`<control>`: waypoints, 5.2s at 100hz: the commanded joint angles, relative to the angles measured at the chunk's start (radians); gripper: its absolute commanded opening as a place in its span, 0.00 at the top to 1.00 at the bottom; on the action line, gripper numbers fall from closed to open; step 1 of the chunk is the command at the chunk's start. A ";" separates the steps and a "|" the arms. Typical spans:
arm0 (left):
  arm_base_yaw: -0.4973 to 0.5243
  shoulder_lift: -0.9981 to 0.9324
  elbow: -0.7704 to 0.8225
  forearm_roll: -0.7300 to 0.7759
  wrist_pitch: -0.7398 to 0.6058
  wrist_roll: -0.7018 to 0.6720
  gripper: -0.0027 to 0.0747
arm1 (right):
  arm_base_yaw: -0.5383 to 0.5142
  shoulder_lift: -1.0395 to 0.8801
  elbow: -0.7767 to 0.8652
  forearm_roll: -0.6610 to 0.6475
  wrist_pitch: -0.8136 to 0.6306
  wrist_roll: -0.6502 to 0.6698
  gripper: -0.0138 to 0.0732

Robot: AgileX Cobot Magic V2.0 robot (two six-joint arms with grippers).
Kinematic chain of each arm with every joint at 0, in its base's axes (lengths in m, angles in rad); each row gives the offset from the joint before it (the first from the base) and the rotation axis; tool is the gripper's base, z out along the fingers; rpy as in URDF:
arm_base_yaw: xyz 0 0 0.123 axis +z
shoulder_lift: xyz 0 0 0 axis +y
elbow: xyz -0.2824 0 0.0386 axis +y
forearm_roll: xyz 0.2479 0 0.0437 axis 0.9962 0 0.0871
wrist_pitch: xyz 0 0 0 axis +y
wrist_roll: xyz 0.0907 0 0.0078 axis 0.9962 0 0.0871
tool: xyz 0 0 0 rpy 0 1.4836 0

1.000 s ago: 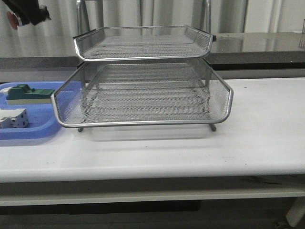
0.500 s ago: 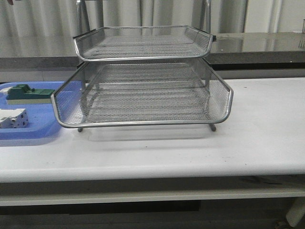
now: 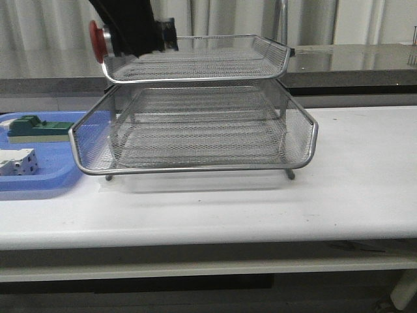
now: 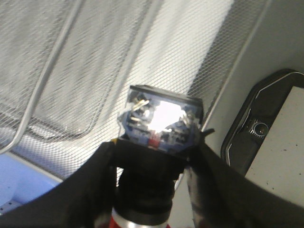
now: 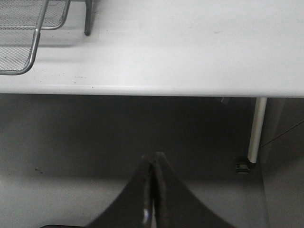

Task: Place button on rack with both arms
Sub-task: 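Carry the button over the pulled-out tray and release it, then withdraw the left gripper from the rack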

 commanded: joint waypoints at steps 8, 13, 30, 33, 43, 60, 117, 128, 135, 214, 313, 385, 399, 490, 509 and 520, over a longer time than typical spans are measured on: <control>-0.041 0.004 -0.018 0.025 -0.020 0.001 0.82 | -0.001 0.004 -0.024 -0.018 -0.053 -0.005 0.92; -0.045 0.016 -0.018 0.027 -0.035 0.001 0.82 | -0.001 0.004 -0.024 -0.018 -0.053 -0.005 0.92; -0.045 0.072 -0.018 0.028 -0.108 0.015 0.82 | -0.001 0.004 -0.024 -0.018 -0.053 -0.005 0.92; -0.045 0.083 -0.018 0.028 -0.121 0.030 0.82 | -0.001 0.004 -0.024 -0.018 -0.053 -0.005 0.92; -0.045 0.120 -0.018 0.028 -0.160 0.046 0.82 | -0.001 0.004 -0.024 -0.018 -0.053 -0.005 0.92; -0.045 0.165 -0.018 0.031 -0.213 0.049 0.82 | -0.001 0.004 -0.024 -0.018 -0.053 -0.005 0.92; -0.045 0.173 -0.018 0.031 -0.268 0.049 0.42 | -0.001 0.004 -0.024 -0.018 -0.053 -0.005 0.92; -0.045 0.173 -0.018 0.031 -0.268 0.049 0.39 | -0.001 0.004 -0.024 -0.018 -0.053 -0.005 0.92; -0.045 0.173 -0.018 0.031 -0.268 0.049 0.39 | -0.001 0.004 -0.024 -0.018 -0.053 -0.005 0.92; 0.048 -0.179 -0.003 -0.013 -0.247 -0.091 0.39 | -0.001 0.004 -0.024 -0.018 -0.053 -0.005 0.92; 0.527 -1.131 1.119 -0.181 -1.047 -0.191 0.39 | -0.001 0.004 -0.024 -0.018 -0.053 -0.005 0.92; 0.527 -1.613 1.368 -0.223 -1.048 -0.191 0.39 | -0.001 0.004 -0.024 -0.018 -0.053 -0.005 0.92; 0.527 -1.613 1.368 -0.223 -1.048 -0.191 0.40 | -0.001 0.004 -0.024 -0.018 -0.053 -0.005 0.92; 0.527 -1.613 1.368 -0.223 -1.048 -0.191 0.99 | -0.001 0.004 -0.024 -0.018 -0.054 -0.005 0.92; 0.527 -1.613 1.368 -0.223 -1.048 -0.191 0.99 | -0.001 0.004 -0.024 -0.018 -0.084 -0.005 0.92; 0.527 -1.613 1.368 -0.223 -1.048 -0.191 0.99 | -0.001 0.004 -0.024 -0.016 -0.126 -0.005 0.92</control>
